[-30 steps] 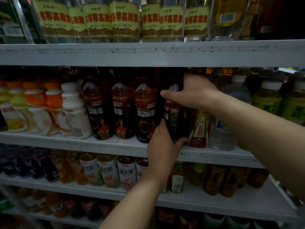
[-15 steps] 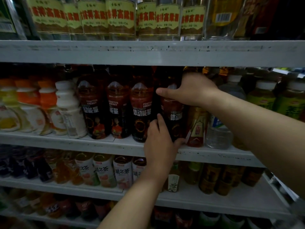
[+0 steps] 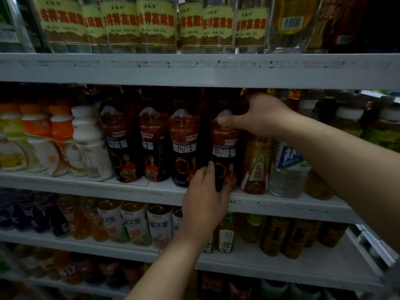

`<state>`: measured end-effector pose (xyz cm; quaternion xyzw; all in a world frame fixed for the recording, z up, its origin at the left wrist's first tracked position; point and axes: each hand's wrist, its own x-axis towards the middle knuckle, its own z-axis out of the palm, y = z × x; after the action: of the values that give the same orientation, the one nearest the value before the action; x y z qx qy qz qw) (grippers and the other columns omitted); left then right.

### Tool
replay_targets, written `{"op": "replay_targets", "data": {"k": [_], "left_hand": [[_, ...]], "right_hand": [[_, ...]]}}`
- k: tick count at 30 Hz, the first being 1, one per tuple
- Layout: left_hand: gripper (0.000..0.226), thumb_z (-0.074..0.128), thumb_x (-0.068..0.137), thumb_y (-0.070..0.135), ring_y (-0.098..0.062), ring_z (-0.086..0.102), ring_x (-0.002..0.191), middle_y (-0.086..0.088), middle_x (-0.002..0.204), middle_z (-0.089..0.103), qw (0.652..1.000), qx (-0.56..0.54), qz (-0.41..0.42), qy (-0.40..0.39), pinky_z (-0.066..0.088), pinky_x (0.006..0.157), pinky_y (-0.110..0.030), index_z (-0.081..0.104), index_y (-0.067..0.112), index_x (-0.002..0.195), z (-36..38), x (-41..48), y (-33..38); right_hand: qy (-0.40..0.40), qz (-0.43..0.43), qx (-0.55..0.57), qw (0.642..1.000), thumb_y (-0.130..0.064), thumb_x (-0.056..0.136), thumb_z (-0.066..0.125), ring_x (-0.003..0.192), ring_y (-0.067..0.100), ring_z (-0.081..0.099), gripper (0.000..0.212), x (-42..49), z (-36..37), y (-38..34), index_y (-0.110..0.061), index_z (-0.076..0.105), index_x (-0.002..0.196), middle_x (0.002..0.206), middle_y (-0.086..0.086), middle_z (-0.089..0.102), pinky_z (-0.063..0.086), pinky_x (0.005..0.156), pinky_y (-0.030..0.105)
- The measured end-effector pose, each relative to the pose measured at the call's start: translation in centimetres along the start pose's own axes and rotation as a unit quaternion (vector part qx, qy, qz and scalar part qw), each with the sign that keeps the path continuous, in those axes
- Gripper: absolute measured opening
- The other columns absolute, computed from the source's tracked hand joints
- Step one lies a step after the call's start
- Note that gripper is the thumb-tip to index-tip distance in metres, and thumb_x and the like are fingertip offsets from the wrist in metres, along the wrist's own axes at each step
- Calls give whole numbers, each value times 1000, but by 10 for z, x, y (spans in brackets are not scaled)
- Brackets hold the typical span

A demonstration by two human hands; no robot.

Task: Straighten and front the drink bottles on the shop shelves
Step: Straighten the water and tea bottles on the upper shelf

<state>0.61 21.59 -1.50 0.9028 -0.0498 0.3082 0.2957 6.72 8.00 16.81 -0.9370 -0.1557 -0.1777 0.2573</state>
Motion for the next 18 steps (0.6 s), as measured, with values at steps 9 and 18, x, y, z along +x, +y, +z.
{"op": "replay_targets", "data": {"k": [9,18], "left_hand": [[90,68,84,44,-16,36,133,-3,148,37,998,-33,-49,-29,29,103,-20,16,15,152,4,11,4],[86,64,87,45,-13,35,132,0,149,36,997,-16,-69,-26,30,100,-19,16,18,152,3,4,6]], "right_hand": [[7,-20,-19,1000,-80,55,64,74,3,51,73,3,2,5,-28,59,106,93,-7,62,48,61,27],[76,-51,-34,995,-76,69,57,87,13,56,63,-20,10,12,-29,61,111,103,-7,65,44,64,29]]}}
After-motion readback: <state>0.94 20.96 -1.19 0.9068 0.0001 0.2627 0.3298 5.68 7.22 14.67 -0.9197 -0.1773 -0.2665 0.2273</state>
